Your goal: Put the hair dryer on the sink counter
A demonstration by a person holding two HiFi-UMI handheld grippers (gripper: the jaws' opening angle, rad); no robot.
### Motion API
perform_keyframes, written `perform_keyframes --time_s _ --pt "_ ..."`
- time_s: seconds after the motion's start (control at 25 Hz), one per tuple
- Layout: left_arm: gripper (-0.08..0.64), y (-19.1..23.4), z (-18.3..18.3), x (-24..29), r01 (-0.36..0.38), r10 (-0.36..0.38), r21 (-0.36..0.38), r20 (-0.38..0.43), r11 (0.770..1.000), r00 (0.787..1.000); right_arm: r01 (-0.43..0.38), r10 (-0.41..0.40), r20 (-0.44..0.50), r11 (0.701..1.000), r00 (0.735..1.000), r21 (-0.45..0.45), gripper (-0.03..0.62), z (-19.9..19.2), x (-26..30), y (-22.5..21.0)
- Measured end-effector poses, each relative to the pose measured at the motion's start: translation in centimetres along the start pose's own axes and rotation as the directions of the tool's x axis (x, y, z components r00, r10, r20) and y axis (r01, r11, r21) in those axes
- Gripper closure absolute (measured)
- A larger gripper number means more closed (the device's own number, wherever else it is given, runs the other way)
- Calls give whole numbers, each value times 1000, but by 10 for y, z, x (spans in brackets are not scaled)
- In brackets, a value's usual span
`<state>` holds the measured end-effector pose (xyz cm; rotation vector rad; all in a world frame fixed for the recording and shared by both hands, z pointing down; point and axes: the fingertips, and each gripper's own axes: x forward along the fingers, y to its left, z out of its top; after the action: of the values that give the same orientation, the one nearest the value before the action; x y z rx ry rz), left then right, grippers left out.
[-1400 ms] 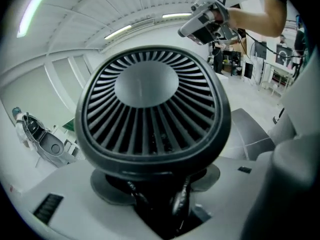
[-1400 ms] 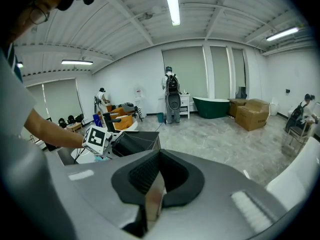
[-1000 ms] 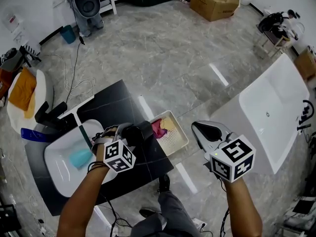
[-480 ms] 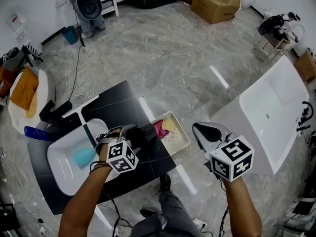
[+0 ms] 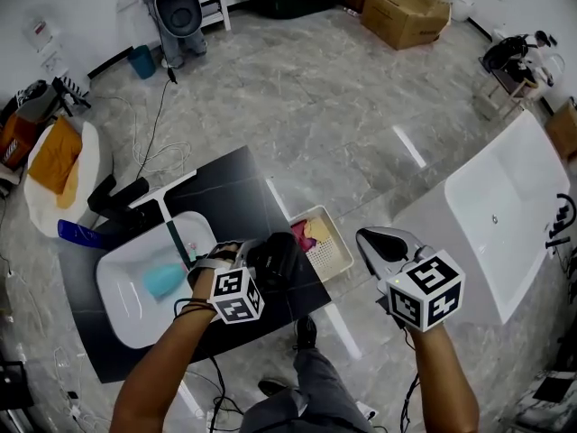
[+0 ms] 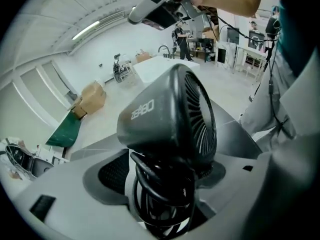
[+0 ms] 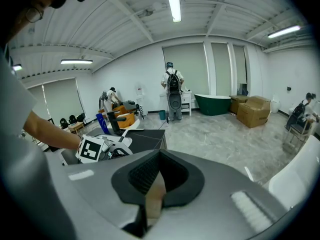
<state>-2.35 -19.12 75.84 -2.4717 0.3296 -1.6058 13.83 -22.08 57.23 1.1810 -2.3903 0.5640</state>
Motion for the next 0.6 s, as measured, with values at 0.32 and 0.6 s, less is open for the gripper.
perform_keyframes --time_s 0.32,0.6 --pt "213 -28 -13 -13 86 -86 -14 -38 996 996 -21 21 -15 1000 1000 -3 581 0 -2 15" --pt "215 -38 -14 -15 119 -120 -46 -33 992 992 -37 37 -21 999 999 0 581 -1 7 24"
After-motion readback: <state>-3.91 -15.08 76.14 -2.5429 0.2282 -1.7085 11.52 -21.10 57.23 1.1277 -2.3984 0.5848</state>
